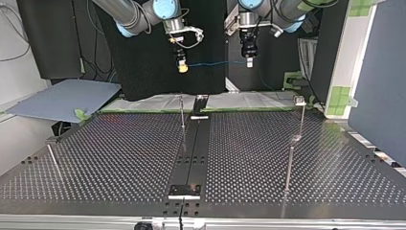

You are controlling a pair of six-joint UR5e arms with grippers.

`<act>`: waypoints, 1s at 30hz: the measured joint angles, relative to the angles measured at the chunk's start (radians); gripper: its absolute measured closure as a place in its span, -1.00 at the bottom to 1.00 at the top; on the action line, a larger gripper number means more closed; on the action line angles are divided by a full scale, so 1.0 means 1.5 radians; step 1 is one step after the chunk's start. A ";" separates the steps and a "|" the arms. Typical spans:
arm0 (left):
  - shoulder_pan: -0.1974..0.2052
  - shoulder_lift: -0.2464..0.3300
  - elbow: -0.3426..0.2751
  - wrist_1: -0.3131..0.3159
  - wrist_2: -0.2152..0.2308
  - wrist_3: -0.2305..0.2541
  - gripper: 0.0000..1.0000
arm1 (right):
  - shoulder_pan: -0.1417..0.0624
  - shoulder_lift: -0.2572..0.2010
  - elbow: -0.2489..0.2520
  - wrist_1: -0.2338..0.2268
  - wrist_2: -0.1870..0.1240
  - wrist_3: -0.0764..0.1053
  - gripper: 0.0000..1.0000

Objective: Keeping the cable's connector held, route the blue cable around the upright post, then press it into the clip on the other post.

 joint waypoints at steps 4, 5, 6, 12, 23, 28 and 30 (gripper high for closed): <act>0.002 0.024 0.000 -0.021 0.001 -0.021 1.00 | 0.000 -0.028 0.004 0.029 -0.011 0.025 1.00; 0.003 0.030 0.000 -0.028 0.002 -0.026 1.00 | 0.000 -0.035 0.004 0.035 -0.015 0.031 1.00; 0.004 0.038 0.000 -0.036 0.002 -0.032 1.00 | -0.001 -0.041 0.004 0.041 -0.019 0.035 1.00; 0.011 0.078 0.000 -0.075 0.009 -0.041 1.00 | -0.007 -0.074 -0.015 0.069 -0.047 0.061 1.00; 0.030 0.150 0.014 -0.148 0.028 -0.044 1.00 | -0.009 -0.146 -0.080 0.140 -0.076 0.073 1.00; 0.037 0.182 0.033 -0.180 0.038 -0.048 1.00 | -0.011 -0.184 -0.090 0.162 -0.107 0.105 1.00; 0.039 0.195 0.045 -0.193 0.041 -0.056 1.00 | -0.012 -0.196 -0.093 0.168 -0.116 0.116 1.00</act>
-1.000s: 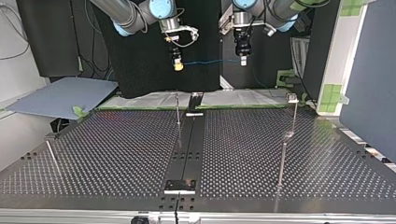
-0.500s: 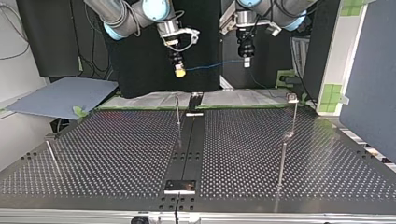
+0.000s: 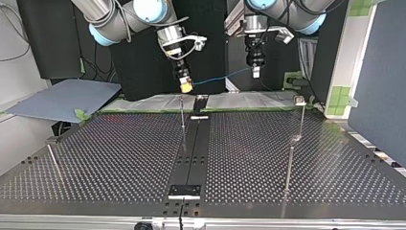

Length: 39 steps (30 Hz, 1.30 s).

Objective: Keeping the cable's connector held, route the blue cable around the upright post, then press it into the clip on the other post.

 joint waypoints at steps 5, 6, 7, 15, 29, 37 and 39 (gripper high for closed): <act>0.006 0.030 0.029 -0.030 0.002 -0.016 1.00 | -0.001 -0.035 -0.005 0.012 -0.012 0.013 1.00; 0.008 0.038 0.037 -0.038 0.002 -0.018 1.00 | -0.002 -0.041 -0.006 0.012 -0.013 0.014 1.00; 0.009 0.044 0.043 -0.044 0.001 -0.019 1.00 | -0.002 -0.049 -0.007 0.013 -0.014 0.015 1.00; 0.022 0.098 0.097 -0.098 -0.001 -0.039 1.00 | -0.006 -0.090 -0.042 0.030 -0.017 0.016 1.00; 0.050 0.183 0.192 -0.193 -0.007 -0.039 1.00 | -0.010 -0.061 -0.133 0.058 -0.032 0.019 1.00; 0.071 0.178 0.242 -0.245 0.016 -0.037 1.00 | -0.023 -0.059 -0.180 0.064 -0.054 0.033 1.00; 0.078 0.170 0.255 -0.259 0.020 -0.036 1.00 | -0.026 -0.059 -0.189 0.066 -0.062 0.039 1.00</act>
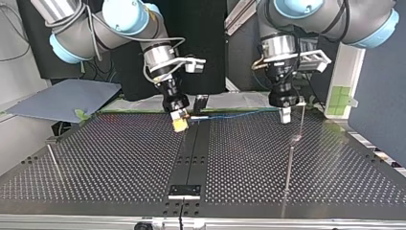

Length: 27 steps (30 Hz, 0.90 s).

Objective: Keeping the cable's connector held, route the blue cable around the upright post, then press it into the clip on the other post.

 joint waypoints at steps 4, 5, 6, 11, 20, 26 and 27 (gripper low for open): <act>0.010 -0.005 0.025 -0.025 0.005 0.005 1.00 | -0.003 0.004 -0.026 0.004 -0.026 0.007 1.00; 0.012 -0.004 0.030 -0.030 0.005 0.006 1.00 | -0.003 0.007 -0.031 0.005 -0.033 0.007 1.00; 0.015 -0.001 0.037 -0.037 0.004 0.009 1.00 | -0.003 0.010 -0.035 0.006 -0.039 0.008 1.00; 0.029 -0.001 0.068 -0.049 0.004 0.017 1.00 | -0.004 0.029 -0.054 0.010 -0.054 0.009 1.00; 0.052 -0.023 0.121 -0.066 0.016 0.021 1.00 | -0.004 0.055 -0.097 0.022 -0.057 0.010 1.00; 0.069 -0.055 0.158 -0.093 0.030 0.028 1.00 | -0.003 0.075 -0.139 0.031 -0.063 0.012 1.00; 0.075 -0.062 0.166 -0.096 0.031 0.031 1.00 | -0.003 0.077 -0.144 0.031 -0.065 0.014 1.00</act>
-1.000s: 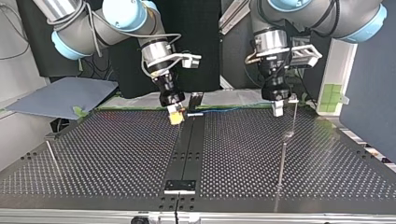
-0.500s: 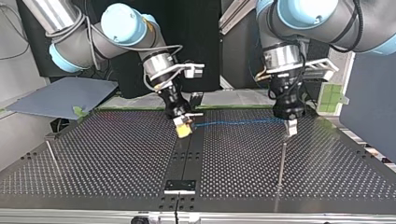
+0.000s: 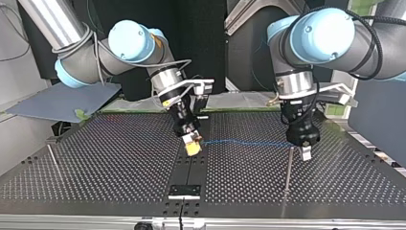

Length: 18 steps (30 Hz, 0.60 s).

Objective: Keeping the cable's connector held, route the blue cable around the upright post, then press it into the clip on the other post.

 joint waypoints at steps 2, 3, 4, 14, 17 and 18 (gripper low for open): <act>0.009 -0.006 0.012 -0.002 0.003 0.006 1.00 | 0.001 0.004 -0.010 0.000 -0.009 0.008 1.00; 0.015 -0.009 0.020 -0.003 0.006 0.011 1.00 | 0.001 0.006 -0.014 0.000 -0.013 0.012 1.00; 0.021 -0.010 0.025 -0.003 0.010 0.016 1.00 | 0.002 0.008 -0.020 0.000 -0.018 0.017 1.00; 0.083 -0.029 0.046 -0.003 0.070 0.027 1.00 | -0.001 0.024 -0.055 0.001 -0.012 0.030 1.00; 0.103 -0.044 0.047 0.000 0.089 0.023 1.00 | -0.001 0.036 -0.065 0.002 -0.008 0.029 1.00; 0.111 -0.051 0.049 0.000 0.097 0.020 1.00 | -0.002 0.040 -0.068 0.002 -0.008 0.029 1.00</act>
